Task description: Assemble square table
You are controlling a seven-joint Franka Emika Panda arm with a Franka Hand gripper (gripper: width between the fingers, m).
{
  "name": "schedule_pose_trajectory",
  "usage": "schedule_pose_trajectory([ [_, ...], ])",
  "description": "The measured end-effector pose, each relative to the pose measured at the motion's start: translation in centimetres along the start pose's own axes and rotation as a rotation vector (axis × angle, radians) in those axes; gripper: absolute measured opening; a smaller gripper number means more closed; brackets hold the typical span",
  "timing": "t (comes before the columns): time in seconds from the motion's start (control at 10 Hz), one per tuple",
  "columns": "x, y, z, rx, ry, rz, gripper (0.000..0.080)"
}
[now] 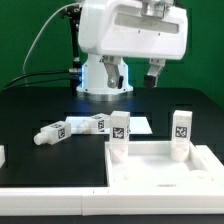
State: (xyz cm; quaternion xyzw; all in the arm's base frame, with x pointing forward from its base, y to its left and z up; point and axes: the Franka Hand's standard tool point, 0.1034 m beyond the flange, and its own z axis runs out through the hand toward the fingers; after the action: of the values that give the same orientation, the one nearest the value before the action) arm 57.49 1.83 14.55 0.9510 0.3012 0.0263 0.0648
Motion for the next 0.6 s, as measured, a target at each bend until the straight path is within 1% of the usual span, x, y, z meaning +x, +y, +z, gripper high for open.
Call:
schedule_pose_trajectory([
  [0.2,-0.1,0.0,0.1,0.003,0.0,0.132,0.0649],
  [0.3,-1.4,-0.2,0.3,0.017,0.005,0.258,0.0649],
  [0.4,-4.3,-0.5,0.1,0.038,-0.008,0.373,0.0649],
  [0.5,-6.9,-0.7,0.3,0.054,-0.017,0.46,0.0649],
  [0.6,-8.2,-1.2,0.8,0.065,-0.012,0.592,0.0649],
])
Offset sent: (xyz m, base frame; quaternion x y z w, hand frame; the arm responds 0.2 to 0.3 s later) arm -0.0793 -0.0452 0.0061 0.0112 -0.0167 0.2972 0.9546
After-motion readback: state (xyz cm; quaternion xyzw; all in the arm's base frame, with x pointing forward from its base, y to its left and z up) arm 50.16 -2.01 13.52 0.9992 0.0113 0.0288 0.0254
